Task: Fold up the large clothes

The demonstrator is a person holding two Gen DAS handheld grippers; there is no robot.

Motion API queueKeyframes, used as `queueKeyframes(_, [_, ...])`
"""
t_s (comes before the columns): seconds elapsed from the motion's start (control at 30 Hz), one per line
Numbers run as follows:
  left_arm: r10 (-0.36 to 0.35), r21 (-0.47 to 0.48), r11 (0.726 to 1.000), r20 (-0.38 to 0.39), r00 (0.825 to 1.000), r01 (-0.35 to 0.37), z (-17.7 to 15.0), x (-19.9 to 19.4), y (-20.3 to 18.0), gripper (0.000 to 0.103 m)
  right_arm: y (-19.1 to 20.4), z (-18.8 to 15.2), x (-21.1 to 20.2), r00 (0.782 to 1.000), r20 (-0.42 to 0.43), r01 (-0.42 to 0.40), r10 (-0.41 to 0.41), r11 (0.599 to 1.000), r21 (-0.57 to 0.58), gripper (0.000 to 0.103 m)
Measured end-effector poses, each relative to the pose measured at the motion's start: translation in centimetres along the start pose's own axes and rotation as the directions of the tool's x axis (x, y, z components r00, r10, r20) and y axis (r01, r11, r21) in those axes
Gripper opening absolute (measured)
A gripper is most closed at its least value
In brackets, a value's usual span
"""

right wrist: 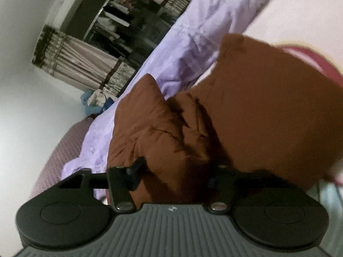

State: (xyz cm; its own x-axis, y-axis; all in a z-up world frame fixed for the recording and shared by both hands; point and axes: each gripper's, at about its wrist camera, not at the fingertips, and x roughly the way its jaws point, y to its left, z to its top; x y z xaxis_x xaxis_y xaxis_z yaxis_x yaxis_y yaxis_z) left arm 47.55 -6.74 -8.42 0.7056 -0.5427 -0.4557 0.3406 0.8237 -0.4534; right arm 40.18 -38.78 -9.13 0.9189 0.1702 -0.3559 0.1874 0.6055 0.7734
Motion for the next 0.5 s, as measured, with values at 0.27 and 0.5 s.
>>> queueKeyframes(0.27, [-0.07,0.056,0.996,0.0,0.998,0.069,0.6,1.5,-4.0,0.088,2.7,2.7,-8.9,0.963,0.268,0.04,0.004,0.987,-0.158,0.022])
queueKeyframes(0.5, [-0.051,0.088,0.994,-0.102,0.993,0.06,-1.5,6.9,-6.0,0.093,-6.2,2.6,-6.7,0.96,0.175,0.231,-0.218,0.971,-0.056,0.022])
